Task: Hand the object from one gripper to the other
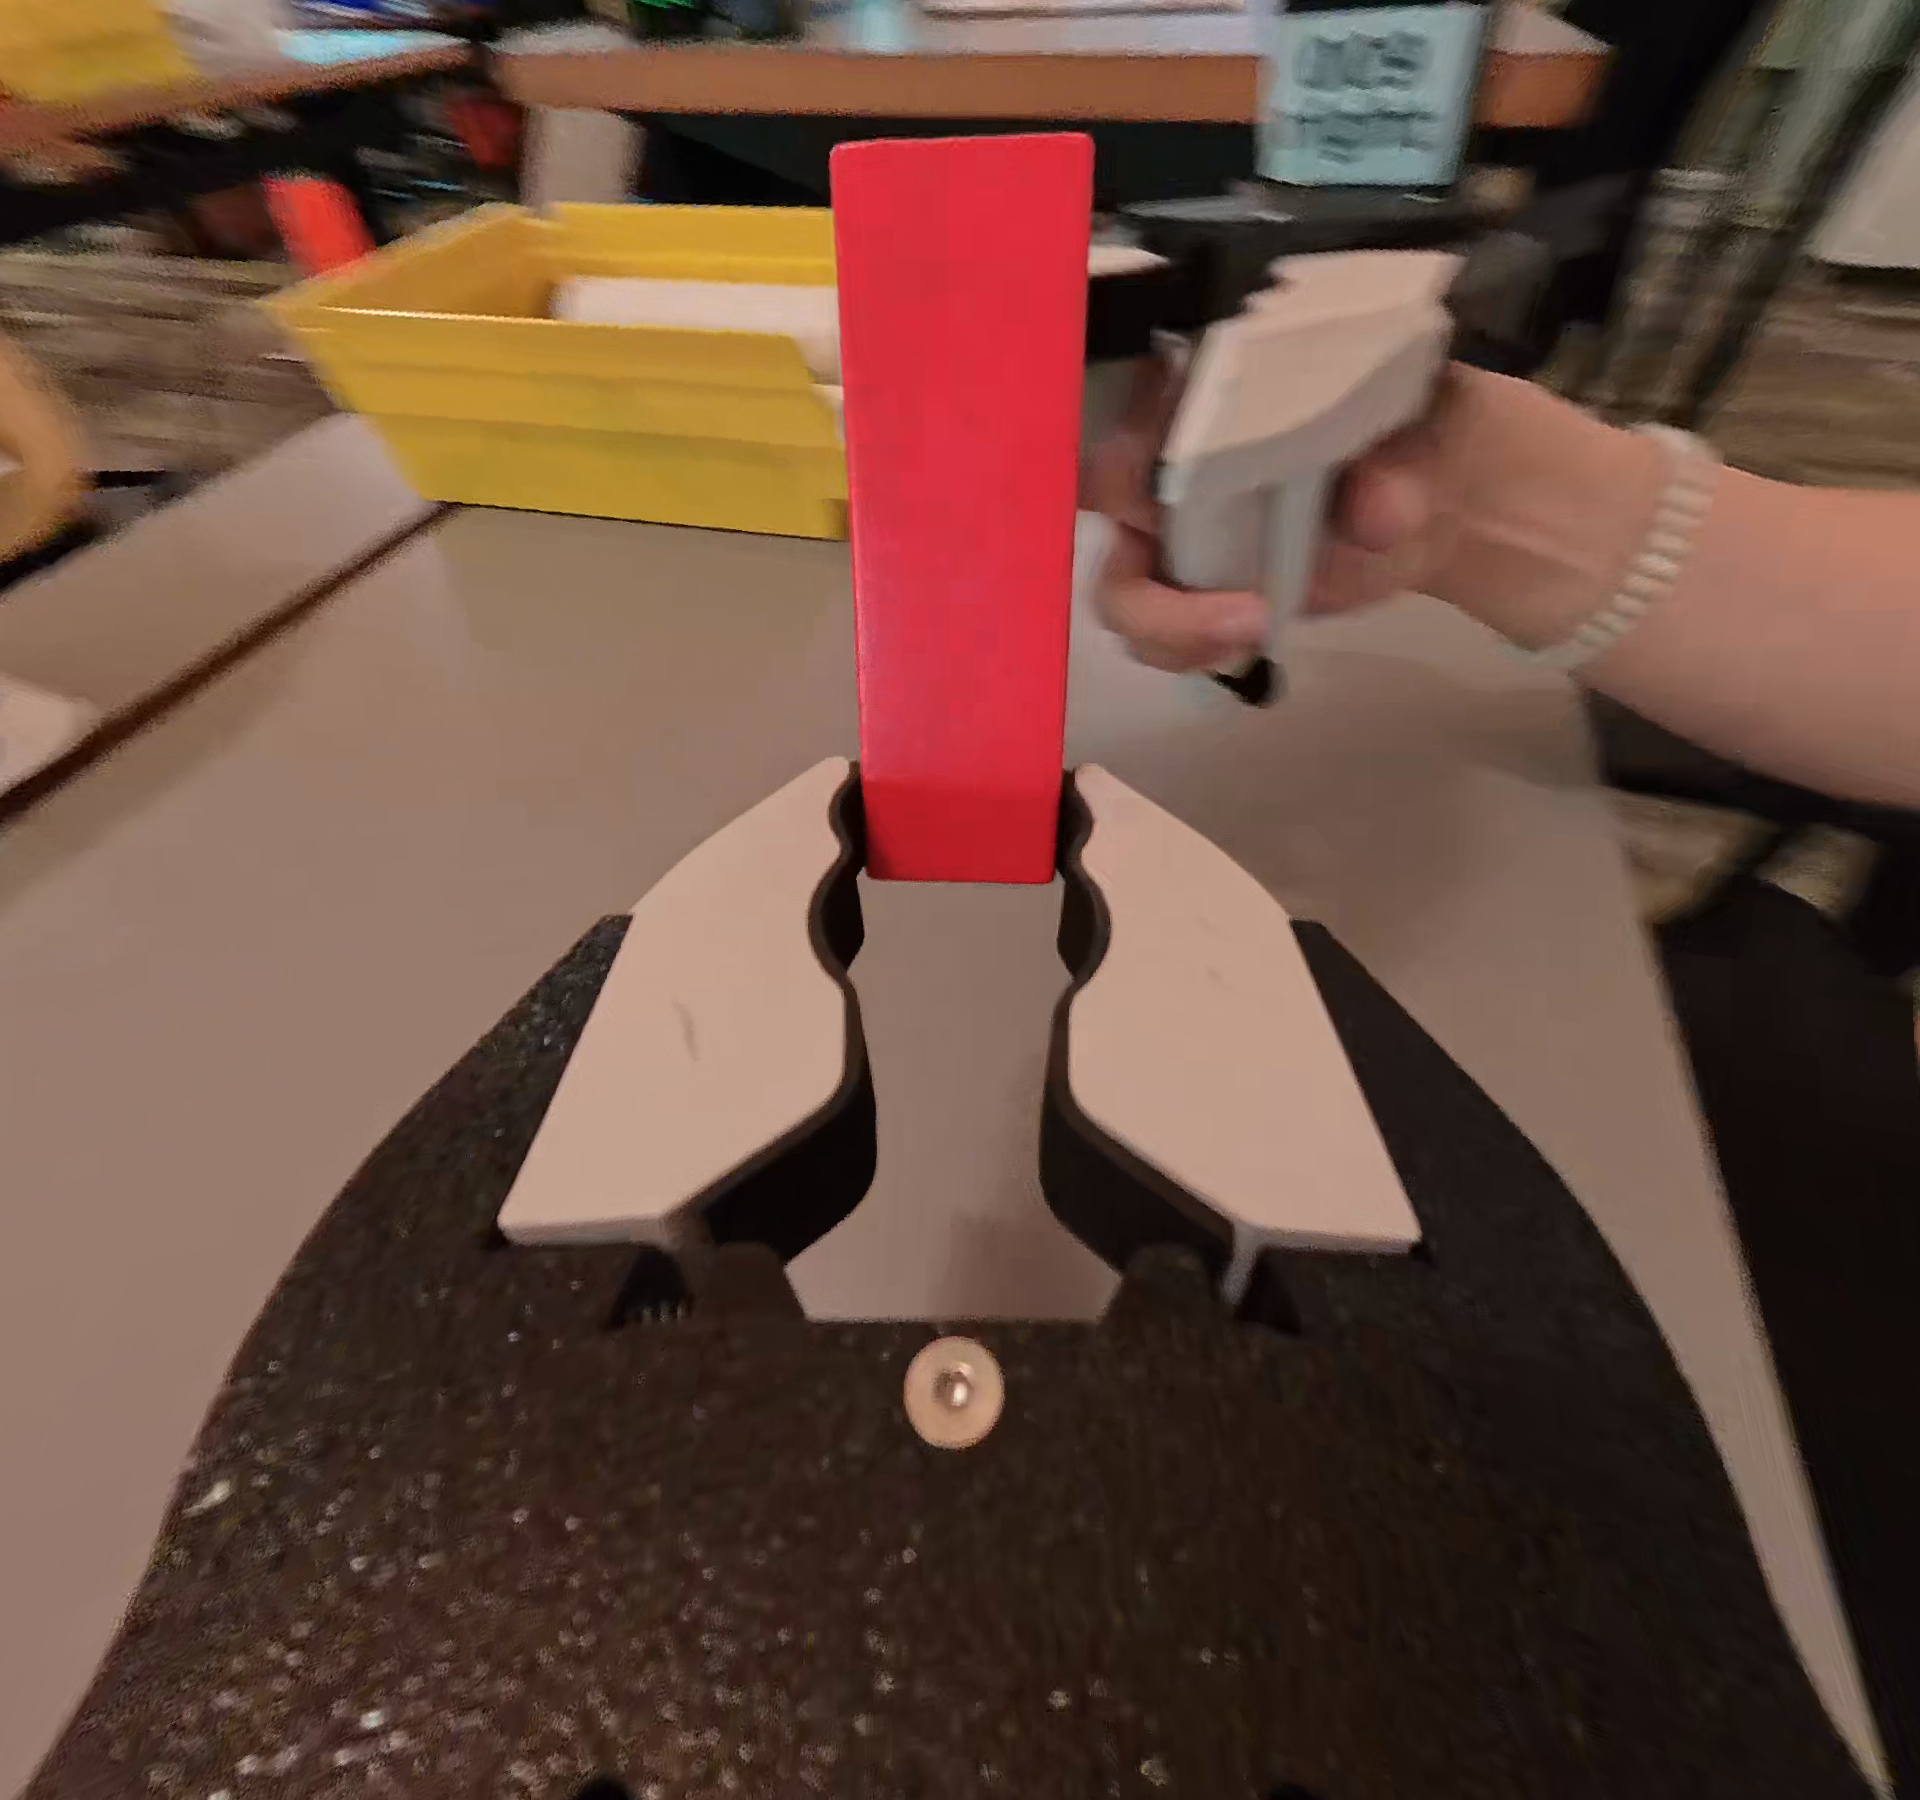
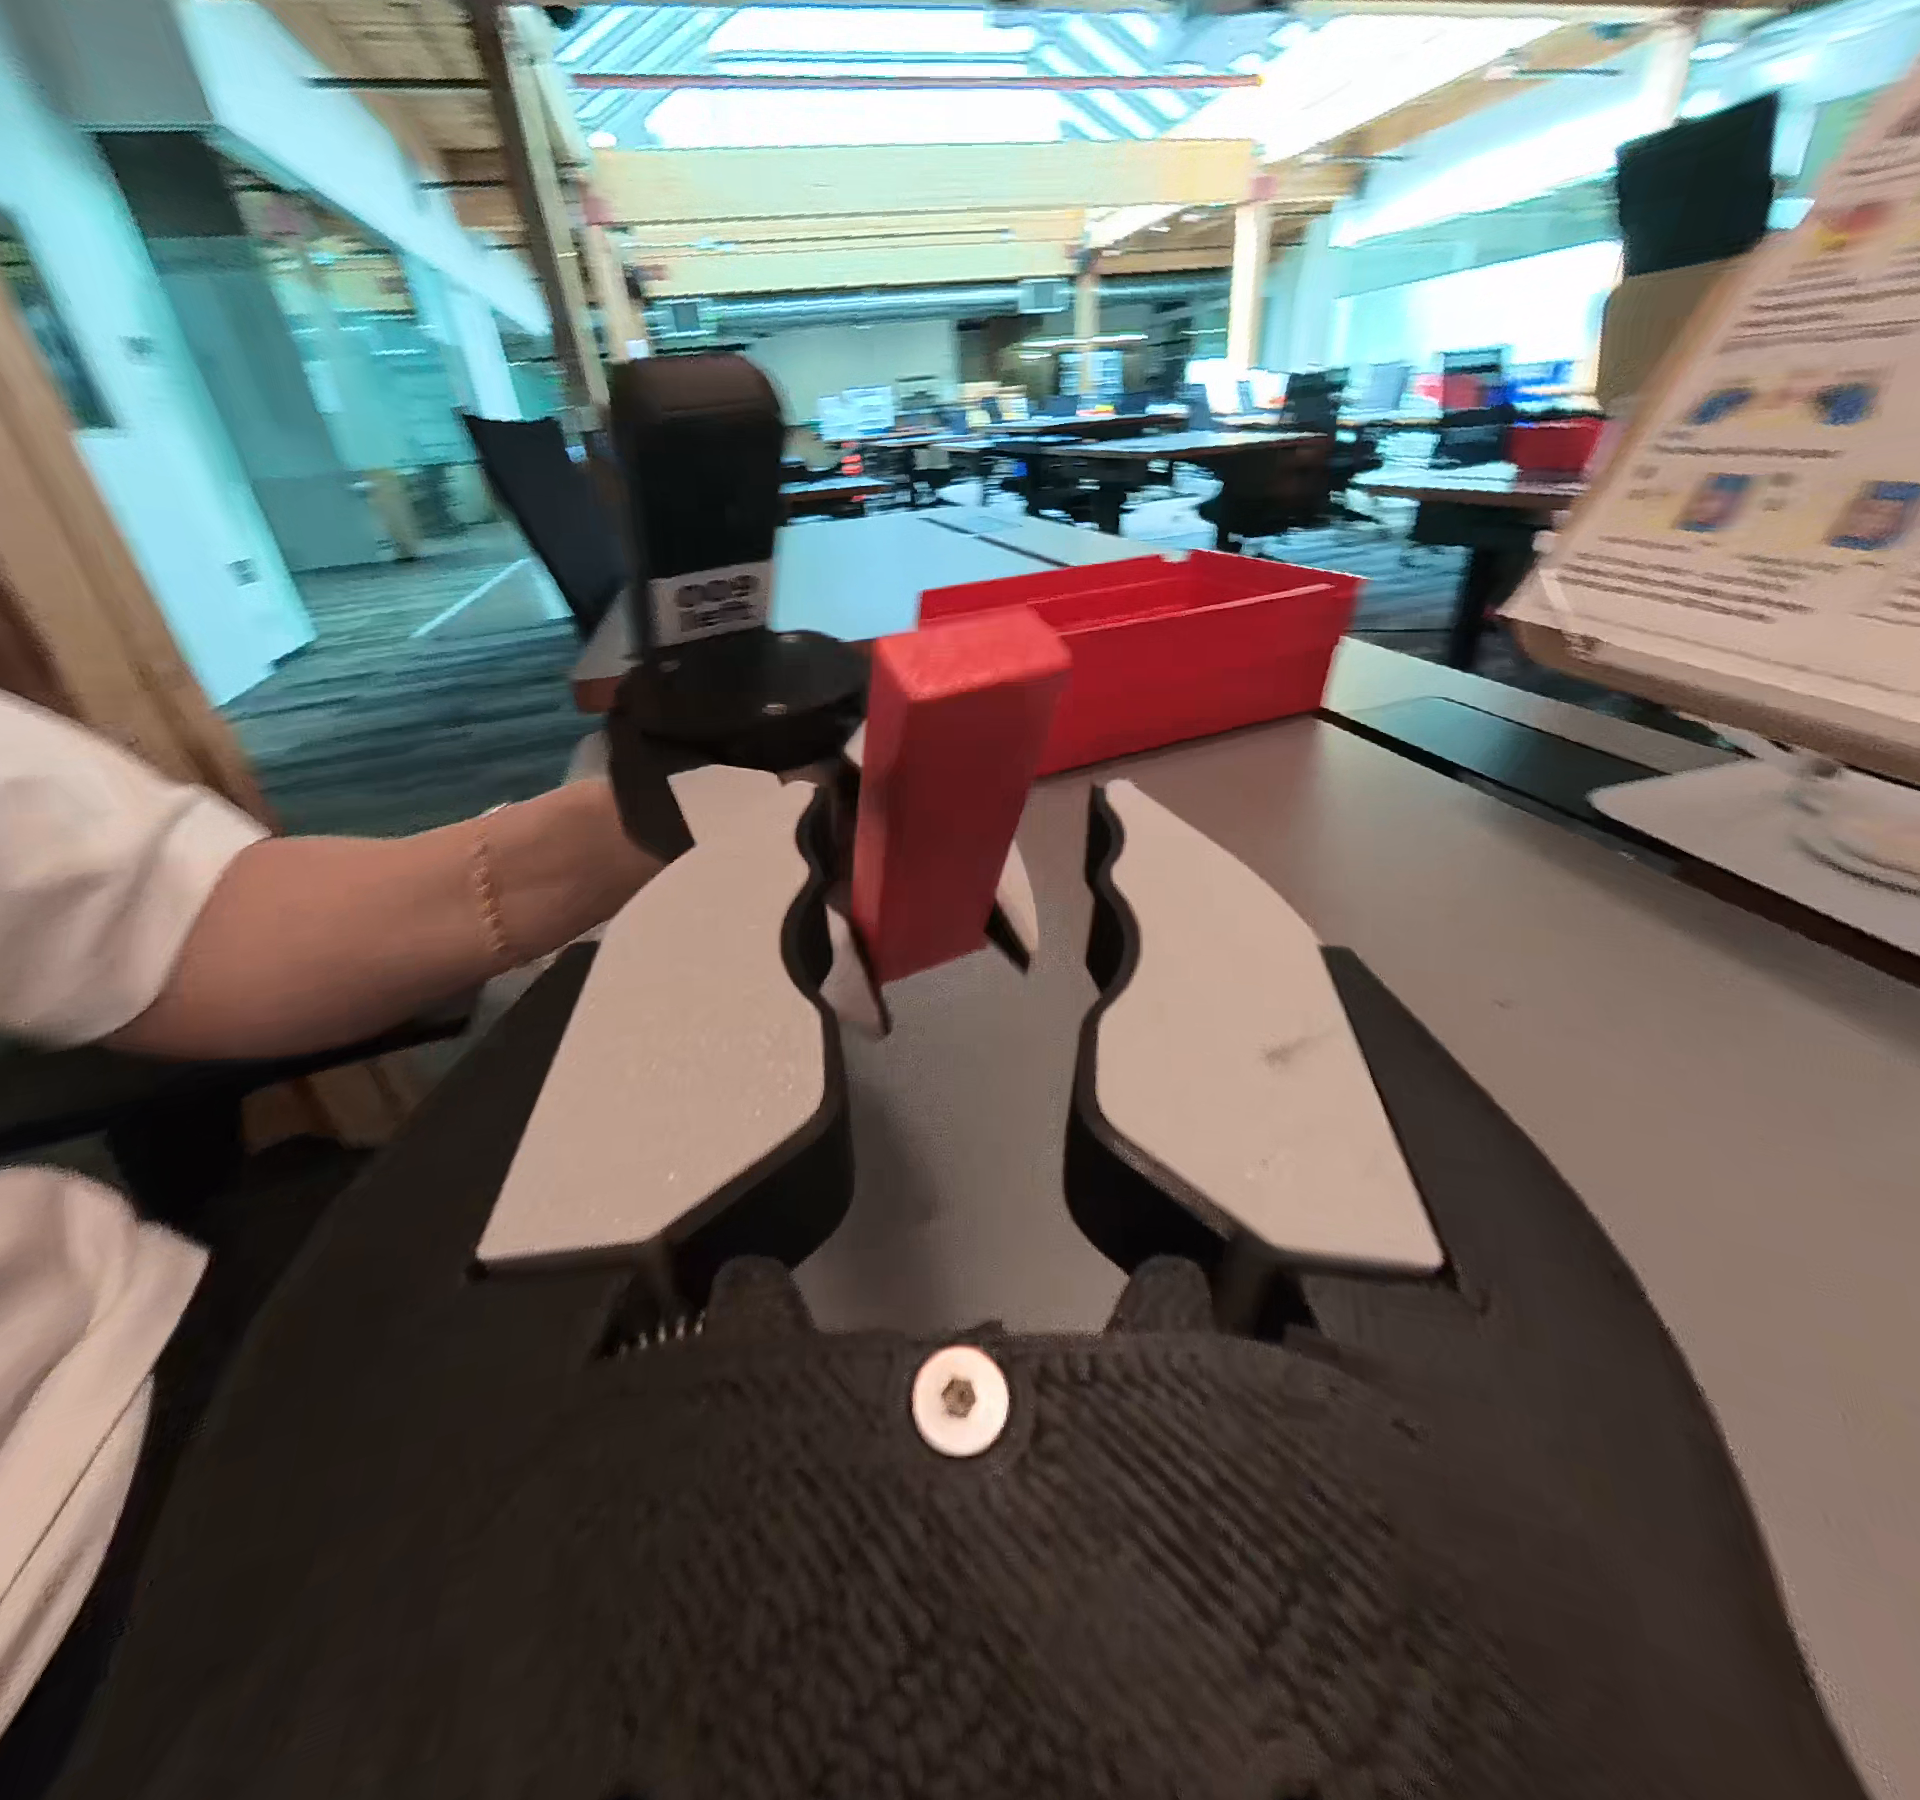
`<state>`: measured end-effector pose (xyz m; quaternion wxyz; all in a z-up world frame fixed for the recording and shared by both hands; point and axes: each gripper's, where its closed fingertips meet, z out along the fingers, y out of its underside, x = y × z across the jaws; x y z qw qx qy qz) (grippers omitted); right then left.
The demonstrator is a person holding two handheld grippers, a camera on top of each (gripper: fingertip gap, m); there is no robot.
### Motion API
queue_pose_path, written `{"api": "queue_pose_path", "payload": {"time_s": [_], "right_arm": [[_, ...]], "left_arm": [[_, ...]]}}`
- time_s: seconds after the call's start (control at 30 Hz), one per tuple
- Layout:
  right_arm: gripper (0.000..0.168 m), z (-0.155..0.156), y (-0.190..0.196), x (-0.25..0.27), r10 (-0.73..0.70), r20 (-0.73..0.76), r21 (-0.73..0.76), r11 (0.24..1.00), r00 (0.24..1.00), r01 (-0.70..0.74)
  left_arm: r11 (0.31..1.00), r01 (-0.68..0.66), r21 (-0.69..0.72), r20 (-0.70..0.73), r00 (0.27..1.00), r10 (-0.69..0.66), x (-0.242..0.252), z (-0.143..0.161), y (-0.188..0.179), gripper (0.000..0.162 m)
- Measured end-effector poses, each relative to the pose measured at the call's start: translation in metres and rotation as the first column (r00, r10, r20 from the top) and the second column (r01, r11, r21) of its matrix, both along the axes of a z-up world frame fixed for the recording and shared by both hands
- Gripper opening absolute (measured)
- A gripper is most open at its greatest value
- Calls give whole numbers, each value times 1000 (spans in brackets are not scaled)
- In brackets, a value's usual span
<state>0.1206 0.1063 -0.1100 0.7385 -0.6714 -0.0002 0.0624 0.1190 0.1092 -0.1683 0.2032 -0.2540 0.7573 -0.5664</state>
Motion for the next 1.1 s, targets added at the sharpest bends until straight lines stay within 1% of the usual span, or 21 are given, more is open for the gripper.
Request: {"api": "queue_pose_path", "payload": {"time_s": [0.03,0.1,0.13,0.2,0.33,0.37,0.4,0.43,0.53,0.63,0.7,0.73,0.77,0.83,0.9,0.97,1.03,1.1], "right_arm": [[50,0,2,6,-45,-27,-11,999,999,45],[56,3,7,12,-111,-79,-15,994,991,110],[56,5,10,11,-136,-89,-7,991,987,136],[55,7,16,14,-215,-101,-8,977,971,215],[52,6,18,23,-372,-105,-20,928,922,372],[47,6,17,24,-395,-87,-19,918,914,395],[28,7,15,23,-400,-65,-12,916,914,400],[21,8,15,22,-399,-51,-4,917,916,399],[17,10,17,14,-326,-54,-17,945,944,326],[16,5,18,10,-271,37,-44,961,962,272],[16,5,14,10,-225,75,-58,972,972,229],[16,5,12,5,-163,61,-64,984,985,167],[16,4,10,-2,-70,34,-89,993,997,73],[16,3,2,-16,76,35,-95,993,996,-73],[16,0,-9,-35,242,46,-104,966,969,-236],[16,-3,-17,-47,337,80,-92,940,938,-330],[16,-3,-20,-56,392,94,-62,920,915,-388],[16,-1,-23,-68,470,88,-24,882,878,-470]], "left_arm": [[995,-98,2,29,995,98,10,4,10,34],[963,-267,45,107,959,261,24,7,27,34],[940,-334,73,154,935,320,28,8,34,34],[896,-428,123,242,888,391,32,10,40,34],[860,-486,157,368,837,405,30,15,32,34],[855,-494,160,386,828,406,30,16,30,34],[850,-501,161,401,820,407,29,16,28,34],[846,-509,158,412,813,411,29,17,27,34],[859,-493,138,386,826,411,29,15,25,34],[901,-413,133,341,873,350,28,9,18,36],[937,-331,114,309,908,284,24,11,12,43],[958,-268,104,284,931,230,20,13,8,47],[978,-188,89,253,954,161,13,15,4,48],[999,-1,38,172,985,-6,-5,17,-5,47],[983,180,-28,68,982,-177,-27,17,-11,47],[936,325,-135,-23,943,-331,-47,19,-15,52],[868,430,-247,-89,882,-462,-65,21,-18,53],[818,495,-295,-135,826,-548,-77,17,-24,56]]}}
